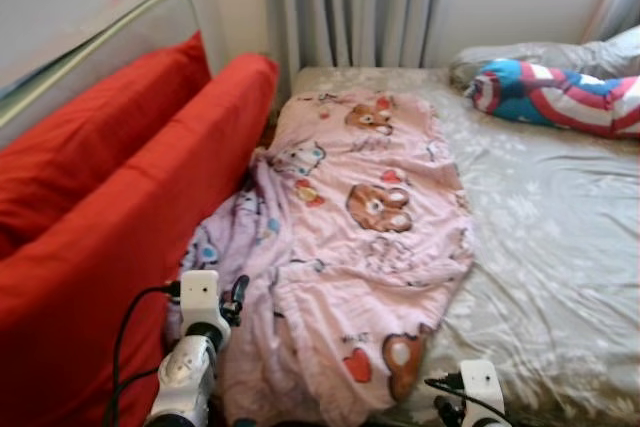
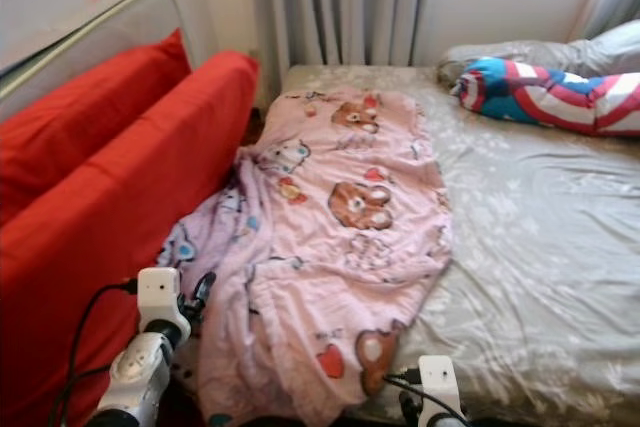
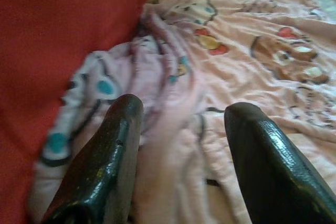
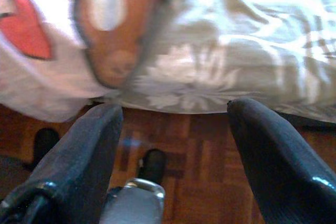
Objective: Clean up the room
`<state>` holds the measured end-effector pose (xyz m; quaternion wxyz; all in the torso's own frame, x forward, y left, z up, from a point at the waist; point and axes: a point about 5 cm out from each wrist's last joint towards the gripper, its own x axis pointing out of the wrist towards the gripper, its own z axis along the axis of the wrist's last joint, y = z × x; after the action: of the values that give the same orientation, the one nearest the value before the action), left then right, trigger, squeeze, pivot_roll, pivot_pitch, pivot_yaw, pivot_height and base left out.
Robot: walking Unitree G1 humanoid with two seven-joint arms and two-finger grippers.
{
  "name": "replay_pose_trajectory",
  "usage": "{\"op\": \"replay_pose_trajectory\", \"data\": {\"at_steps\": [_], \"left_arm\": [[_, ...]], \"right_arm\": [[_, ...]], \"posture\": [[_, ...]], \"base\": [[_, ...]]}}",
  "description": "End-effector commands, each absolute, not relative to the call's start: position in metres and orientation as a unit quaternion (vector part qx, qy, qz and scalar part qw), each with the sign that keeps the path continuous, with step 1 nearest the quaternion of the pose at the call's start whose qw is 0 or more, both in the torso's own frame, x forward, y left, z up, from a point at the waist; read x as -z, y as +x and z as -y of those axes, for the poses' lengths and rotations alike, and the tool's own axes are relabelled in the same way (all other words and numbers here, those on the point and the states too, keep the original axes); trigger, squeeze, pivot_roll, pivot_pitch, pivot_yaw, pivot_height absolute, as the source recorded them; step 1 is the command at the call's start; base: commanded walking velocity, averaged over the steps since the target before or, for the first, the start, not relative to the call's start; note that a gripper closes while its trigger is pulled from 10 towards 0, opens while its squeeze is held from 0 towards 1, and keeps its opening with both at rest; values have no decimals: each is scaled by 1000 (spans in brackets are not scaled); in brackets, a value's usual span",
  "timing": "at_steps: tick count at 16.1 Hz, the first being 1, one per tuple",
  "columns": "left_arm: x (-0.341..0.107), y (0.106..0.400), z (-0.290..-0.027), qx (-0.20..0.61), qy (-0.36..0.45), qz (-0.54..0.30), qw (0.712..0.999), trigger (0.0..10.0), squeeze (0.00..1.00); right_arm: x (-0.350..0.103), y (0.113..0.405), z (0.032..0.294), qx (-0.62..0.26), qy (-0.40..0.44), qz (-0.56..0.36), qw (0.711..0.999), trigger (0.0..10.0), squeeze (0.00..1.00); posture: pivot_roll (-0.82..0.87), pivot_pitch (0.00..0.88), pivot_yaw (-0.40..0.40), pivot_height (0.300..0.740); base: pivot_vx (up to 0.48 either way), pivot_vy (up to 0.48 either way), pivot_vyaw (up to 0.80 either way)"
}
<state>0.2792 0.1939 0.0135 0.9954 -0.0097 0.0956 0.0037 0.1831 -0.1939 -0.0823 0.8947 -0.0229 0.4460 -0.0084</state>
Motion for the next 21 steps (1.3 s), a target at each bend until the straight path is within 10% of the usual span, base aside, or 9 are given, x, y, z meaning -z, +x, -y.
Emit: {"op": "replay_pose_trajectory", "data": {"at_steps": [1,21], "left_arm": [[-14,279,-195,-4,-9,-95,995,10000,0],[-16,282,-192,1,-10,-93,996,10000,0]], "right_arm": [[84,180,190,5,-19,-450,893,10000,0],[84,180,190,9,-20,-450,893,10000,0]], "posture": [[8,6,24,740],[11,2,25,740]], "base": [[0,0,0],[0,136,0]]}}
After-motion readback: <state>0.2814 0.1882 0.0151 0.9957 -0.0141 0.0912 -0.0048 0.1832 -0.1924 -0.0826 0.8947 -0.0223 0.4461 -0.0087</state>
